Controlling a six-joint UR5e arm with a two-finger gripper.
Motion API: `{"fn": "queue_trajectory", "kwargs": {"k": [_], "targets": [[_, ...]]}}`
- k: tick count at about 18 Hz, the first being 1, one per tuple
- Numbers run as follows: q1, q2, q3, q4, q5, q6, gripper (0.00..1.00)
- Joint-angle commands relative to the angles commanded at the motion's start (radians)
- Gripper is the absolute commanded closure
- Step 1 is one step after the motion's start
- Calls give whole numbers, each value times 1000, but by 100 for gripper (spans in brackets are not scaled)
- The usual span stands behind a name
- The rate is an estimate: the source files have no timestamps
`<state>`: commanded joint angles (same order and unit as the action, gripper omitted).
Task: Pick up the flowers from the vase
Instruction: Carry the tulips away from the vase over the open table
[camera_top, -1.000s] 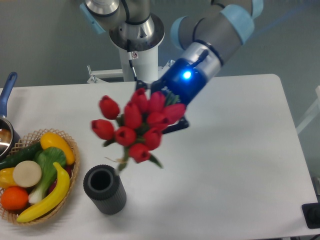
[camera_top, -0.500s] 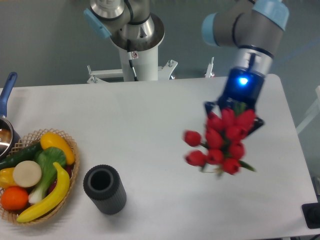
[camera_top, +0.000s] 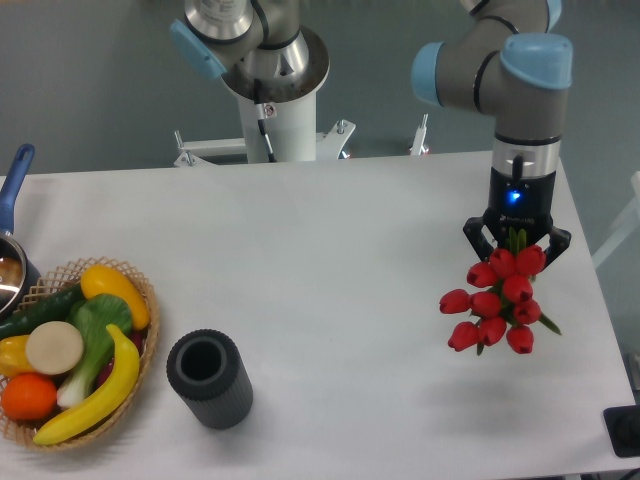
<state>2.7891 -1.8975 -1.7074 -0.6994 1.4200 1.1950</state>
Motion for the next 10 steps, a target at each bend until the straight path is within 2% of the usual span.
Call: {"fn": "queue_trajectory", "kwargs": {"k": [3,6,8,10], "targets": [[-25,-15,43,-40,40,-8,88],[-37,-18,118,-182,80,-27,86],[-46,-28,159,-250,103,-46,86],[-57,-38,172,-259,123,-58,86]]}}
